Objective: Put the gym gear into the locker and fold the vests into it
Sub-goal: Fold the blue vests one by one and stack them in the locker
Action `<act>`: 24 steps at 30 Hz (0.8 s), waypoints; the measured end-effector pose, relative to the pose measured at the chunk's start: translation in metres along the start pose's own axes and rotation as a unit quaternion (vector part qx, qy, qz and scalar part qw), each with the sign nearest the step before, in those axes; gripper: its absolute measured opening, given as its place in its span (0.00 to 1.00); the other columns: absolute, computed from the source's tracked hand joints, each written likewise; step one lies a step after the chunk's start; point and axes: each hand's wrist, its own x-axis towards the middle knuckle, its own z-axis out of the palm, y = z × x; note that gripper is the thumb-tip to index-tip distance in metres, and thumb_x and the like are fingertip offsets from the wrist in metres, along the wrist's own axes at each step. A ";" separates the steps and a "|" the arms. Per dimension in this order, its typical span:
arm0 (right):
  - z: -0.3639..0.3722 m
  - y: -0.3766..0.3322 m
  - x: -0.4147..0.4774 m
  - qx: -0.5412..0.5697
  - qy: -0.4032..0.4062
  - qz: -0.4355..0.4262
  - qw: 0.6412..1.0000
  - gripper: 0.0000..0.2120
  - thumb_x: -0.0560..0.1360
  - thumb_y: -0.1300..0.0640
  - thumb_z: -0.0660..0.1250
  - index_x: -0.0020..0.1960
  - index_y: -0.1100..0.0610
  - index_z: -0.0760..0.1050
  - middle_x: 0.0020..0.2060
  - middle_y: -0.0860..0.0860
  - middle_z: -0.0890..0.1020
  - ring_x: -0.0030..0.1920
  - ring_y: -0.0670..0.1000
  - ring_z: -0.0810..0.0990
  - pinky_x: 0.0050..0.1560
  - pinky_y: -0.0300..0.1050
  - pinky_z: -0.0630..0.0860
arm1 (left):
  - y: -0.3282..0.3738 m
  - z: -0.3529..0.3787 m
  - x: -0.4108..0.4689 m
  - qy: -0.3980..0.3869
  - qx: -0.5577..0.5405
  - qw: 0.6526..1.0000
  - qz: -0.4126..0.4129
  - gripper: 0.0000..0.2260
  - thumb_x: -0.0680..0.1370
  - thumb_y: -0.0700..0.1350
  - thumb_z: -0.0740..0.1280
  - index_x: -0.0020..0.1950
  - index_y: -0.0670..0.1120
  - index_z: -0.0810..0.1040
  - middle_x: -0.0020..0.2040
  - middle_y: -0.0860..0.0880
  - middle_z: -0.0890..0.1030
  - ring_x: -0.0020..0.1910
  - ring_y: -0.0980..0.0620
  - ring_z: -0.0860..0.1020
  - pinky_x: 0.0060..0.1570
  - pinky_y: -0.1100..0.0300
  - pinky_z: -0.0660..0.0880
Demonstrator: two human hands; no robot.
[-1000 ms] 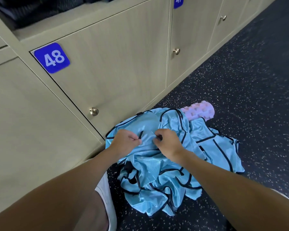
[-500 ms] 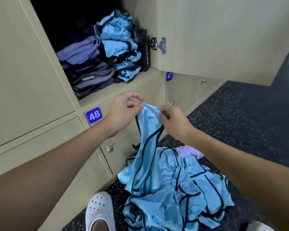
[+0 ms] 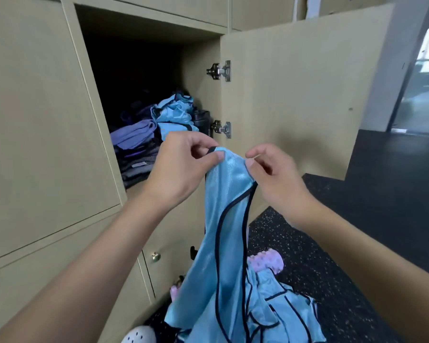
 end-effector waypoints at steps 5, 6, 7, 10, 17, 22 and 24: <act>0.005 -0.008 -0.019 0.008 -0.053 0.019 0.998 0.10 0.77 0.55 0.70 0.57 0.56 0.77 0.45 0.50 0.80 0.42 0.41 0.77 0.47 0.33 0.72 | -0.006 0.007 -0.008 -0.002 -0.032 0.999 -0.017 0.06 0.75 0.42 0.75 0.38 0.49 0.82 0.31 0.49 0.72 0.31 0.55 0.67 0.33 0.63 0.67; 0.006 -0.007 -0.020 0.001 -0.059 0.024 0.998 0.13 0.75 0.55 0.72 0.58 0.55 0.77 0.46 0.52 0.81 0.44 0.43 0.78 0.48 0.36 0.74 | -0.007 0.007 -0.010 -0.003 -0.043 0.999 -0.025 0.05 0.75 0.42 0.75 0.39 0.47 0.82 0.31 0.50 0.72 0.31 0.56 0.67 0.33 0.64 0.67; 0.008 -0.007 -0.022 -0.006 -0.058 0.031 0.998 0.14 0.74 0.56 0.73 0.57 0.54 0.76 0.46 0.54 0.82 0.44 0.45 0.79 0.48 0.38 0.74 | -0.009 0.006 -0.011 -0.003 -0.052 0.998 -0.032 0.05 0.75 0.42 0.75 0.40 0.46 0.82 0.30 0.51 0.72 0.30 0.57 0.67 0.32 0.66 0.67; 0.012 -0.008 -0.023 -0.033 -0.051 0.031 0.998 0.05 0.76 0.62 0.70 0.52 0.57 0.79 0.41 0.53 0.83 0.37 0.43 0.77 0.42 0.36 0.74 | -0.011 0.005 -0.015 0.001 -0.076 0.996 -0.040 0.05 0.75 0.42 0.75 0.40 0.43 0.82 0.29 0.55 0.73 0.28 0.60 0.67 0.31 0.70 0.66; 0.009 -0.002 -0.019 -0.098 -0.042 0.015 0.994 0.09 0.81 0.63 0.62 0.48 0.59 0.81 0.42 0.57 0.84 0.43 0.57 0.80 0.48 0.50 0.77 | -0.022 0.003 -0.021 -0.006 -0.119 0.990 -0.080 0.09 0.78 0.44 0.71 0.43 0.41 0.76 0.42 0.31 0.80 0.37 0.48 0.71 0.42 0.54 0.68; 0.009 -0.007 -0.019 -0.049 -0.026 0.018 0.998 0.10 0.81 0.65 0.61 0.49 0.55 0.79 0.44 0.52 0.84 0.42 0.49 0.80 0.46 0.42 0.76 | -0.020 0.011 -0.022 0.015 -0.136 0.985 -0.109 0.06 0.83 0.43 0.64 0.47 0.48 0.69 0.38 0.44 0.68 0.35 0.48 0.63 0.35 0.53 0.61; 0.010 -0.010 -0.020 -0.007 -0.031 0.021 0.999 0.10 0.81 0.65 0.61 0.51 0.53 0.77 0.46 0.54 0.85 0.44 0.51 0.81 0.48 0.43 0.76 | -0.015 0.014 -0.023 0.005 -0.127 0.985 -0.113 0.03 0.81 0.48 0.66 0.52 0.50 0.73 0.39 0.45 0.71 0.33 0.53 0.67 0.33 0.54 0.67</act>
